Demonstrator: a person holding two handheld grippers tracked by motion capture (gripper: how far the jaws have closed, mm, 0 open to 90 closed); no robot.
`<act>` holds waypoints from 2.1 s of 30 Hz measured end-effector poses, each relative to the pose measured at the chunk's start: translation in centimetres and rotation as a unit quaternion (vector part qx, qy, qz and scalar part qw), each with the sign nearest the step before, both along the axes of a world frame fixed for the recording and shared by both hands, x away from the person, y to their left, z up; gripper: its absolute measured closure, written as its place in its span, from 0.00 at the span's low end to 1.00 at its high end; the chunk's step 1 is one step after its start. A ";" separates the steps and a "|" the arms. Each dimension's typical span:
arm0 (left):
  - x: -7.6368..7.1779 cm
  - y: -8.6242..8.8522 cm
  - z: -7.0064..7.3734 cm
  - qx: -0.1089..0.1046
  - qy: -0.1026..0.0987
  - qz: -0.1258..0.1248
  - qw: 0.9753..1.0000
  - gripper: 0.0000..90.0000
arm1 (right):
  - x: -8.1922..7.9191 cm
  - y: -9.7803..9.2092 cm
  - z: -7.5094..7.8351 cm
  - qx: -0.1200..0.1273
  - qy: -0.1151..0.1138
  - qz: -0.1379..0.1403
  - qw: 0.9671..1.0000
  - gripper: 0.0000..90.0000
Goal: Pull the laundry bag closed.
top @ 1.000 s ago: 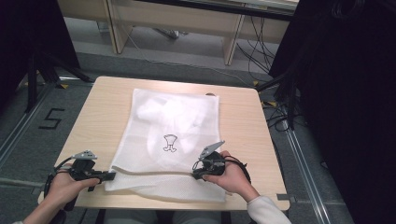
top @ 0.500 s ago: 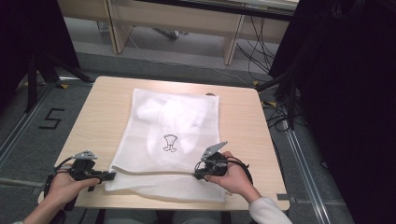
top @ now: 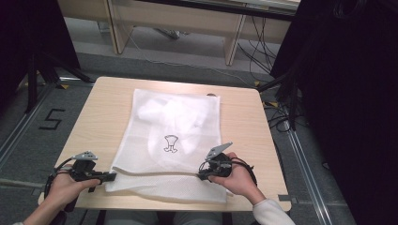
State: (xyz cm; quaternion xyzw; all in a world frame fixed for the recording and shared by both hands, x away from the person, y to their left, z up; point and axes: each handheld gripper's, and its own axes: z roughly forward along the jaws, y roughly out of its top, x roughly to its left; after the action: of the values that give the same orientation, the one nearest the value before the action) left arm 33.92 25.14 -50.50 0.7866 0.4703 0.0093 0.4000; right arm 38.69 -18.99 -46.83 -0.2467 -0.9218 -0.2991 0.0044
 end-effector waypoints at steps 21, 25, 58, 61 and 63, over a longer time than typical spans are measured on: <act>0.0 0.0 0.0 -0.001 0.000 -0.001 1.000 0.95 | -0.2 -0.9 0.1 0.003 0.007 -0.018 1.000 0.92; 0.0 0.0 0.0 -0.002 0.001 -0.001 1.000 0.95 | -0.1 -1.0 0.1 0.005 0.003 -0.012 1.000 0.92; 0.0 0.0 0.0 -0.003 0.002 0.001 1.000 0.95 | -0.4 -2.4 0.1 0.006 0.010 -0.041 0.999 0.92; 0.0 0.0 0.0 -0.003 0.002 0.001 1.000 0.95 | -0.5 -2.5 0.1 0.005 0.013 -0.043 0.999 0.92; 0.0 0.0 0.0 -0.003 0.002 0.001 1.000 0.95 | -0.5 -2.6 0.1 0.006 0.010 -0.042 0.999 0.92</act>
State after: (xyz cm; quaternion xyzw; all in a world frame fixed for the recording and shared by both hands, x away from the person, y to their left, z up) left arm 33.93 25.18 -50.53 0.7847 0.4722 0.0063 0.4016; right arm 38.23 -21.62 -46.68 -0.2886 -0.9087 -0.3017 0.0023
